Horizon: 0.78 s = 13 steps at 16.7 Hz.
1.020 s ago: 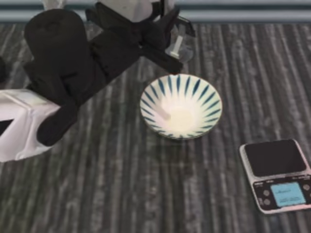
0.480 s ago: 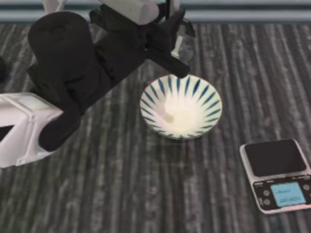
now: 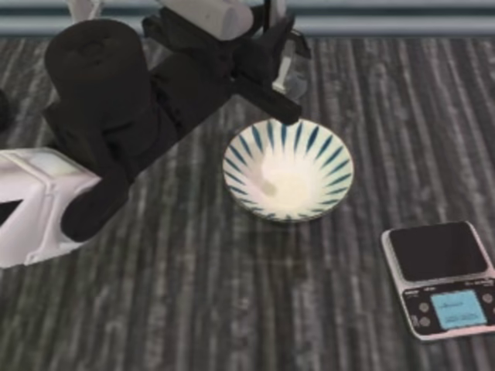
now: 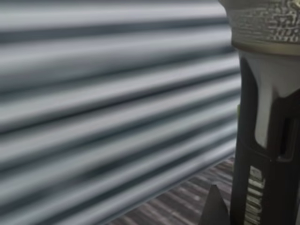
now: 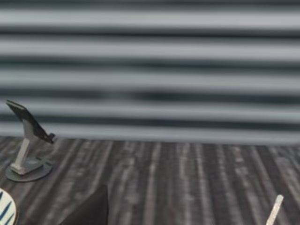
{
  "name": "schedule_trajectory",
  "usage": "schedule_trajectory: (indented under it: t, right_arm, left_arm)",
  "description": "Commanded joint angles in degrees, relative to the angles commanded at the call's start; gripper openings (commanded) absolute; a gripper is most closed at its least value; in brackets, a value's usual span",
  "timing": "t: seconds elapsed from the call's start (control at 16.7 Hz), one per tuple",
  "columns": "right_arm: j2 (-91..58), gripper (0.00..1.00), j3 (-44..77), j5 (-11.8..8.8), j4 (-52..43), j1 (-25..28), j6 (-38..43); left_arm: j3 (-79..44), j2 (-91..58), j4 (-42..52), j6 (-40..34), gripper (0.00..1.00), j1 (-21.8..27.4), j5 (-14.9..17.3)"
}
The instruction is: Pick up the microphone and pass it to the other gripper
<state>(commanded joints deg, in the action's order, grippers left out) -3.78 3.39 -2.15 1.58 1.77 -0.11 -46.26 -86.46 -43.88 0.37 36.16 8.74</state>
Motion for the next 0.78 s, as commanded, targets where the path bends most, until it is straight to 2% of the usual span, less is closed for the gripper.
schedule_trajectory:
  t: [0.24, 0.78]
  right_arm:
    - [-13.43, 1.00, 9.58, -5.94, 4.35, 4.83, -0.29]
    - [-54.43, 1.00, 34.54, -22.14, 15.19, 17.99, -0.91]
  left_arm:
    - [0.00, 0.00, 0.00, 0.00, 0.00, 0.00, 0.00]
    - [0.00, 0.00, 0.00, 0.00, 0.00, 0.00, 0.00]
